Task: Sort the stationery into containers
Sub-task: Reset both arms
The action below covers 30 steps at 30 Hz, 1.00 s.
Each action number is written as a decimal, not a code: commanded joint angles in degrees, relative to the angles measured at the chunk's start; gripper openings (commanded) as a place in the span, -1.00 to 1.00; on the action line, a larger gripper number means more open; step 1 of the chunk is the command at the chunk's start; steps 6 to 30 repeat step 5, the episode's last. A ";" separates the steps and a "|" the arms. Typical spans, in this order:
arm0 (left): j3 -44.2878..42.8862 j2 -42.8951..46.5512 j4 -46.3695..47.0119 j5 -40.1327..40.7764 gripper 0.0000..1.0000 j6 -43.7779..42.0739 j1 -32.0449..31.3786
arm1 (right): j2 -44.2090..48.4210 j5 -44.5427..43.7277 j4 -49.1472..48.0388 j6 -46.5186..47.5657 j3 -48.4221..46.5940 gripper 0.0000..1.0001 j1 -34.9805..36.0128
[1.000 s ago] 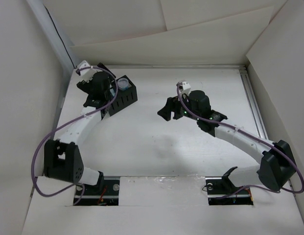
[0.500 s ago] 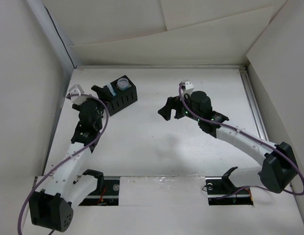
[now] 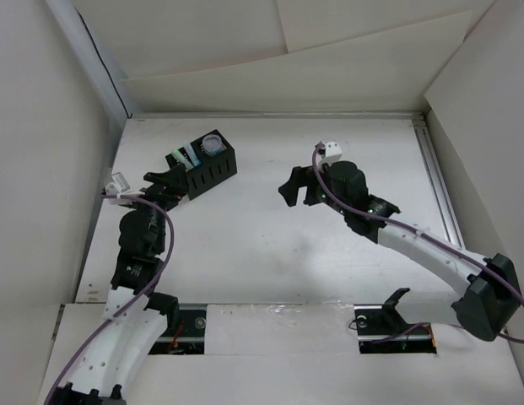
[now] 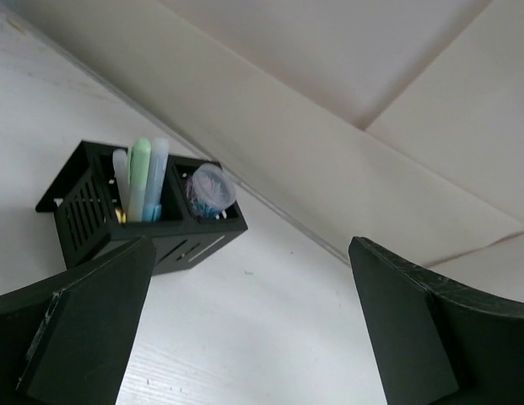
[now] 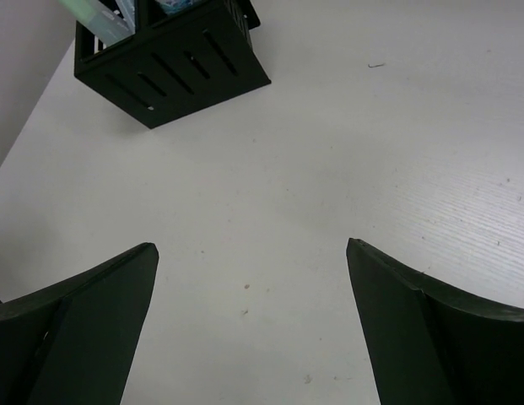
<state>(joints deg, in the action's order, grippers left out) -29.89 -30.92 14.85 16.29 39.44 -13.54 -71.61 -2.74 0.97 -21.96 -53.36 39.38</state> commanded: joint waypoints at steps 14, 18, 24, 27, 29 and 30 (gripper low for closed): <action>2.29 -0.72 3.17 -3.81 1.00 1.60 -0.26 | 5.69 -8.41 10.44 -0.37 -8.15 1.00 3.07; 2.29 -0.72 3.17 -3.81 1.00 1.60 -0.26 | 5.69 -8.41 10.44 -0.37 -8.15 1.00 3.07; 2.29 -0.72 3.17 -3.81 1.00 1.60 -0.26 | 5.69 -8.41 10.44 -0.37 -8.15 1.00 3.07; 2.29 -0.72 3.17 -3.81 1.00 1.60 -0.26 | 5.69 -8.41 10.44 -0.37 -8.15 1.00 3.07; 2.29 -0.72 3.17 -3.81 1.00 1.60 -0.26 | 5.69 -8.41 10.44 -0.37 -8.15 1.00 3.07; 2.29 -0.72 3.17 -3.81 1.00 1.60 -0.26 | 5.69 -8.41 10.44 -0.37 -8.15 1.00 3.07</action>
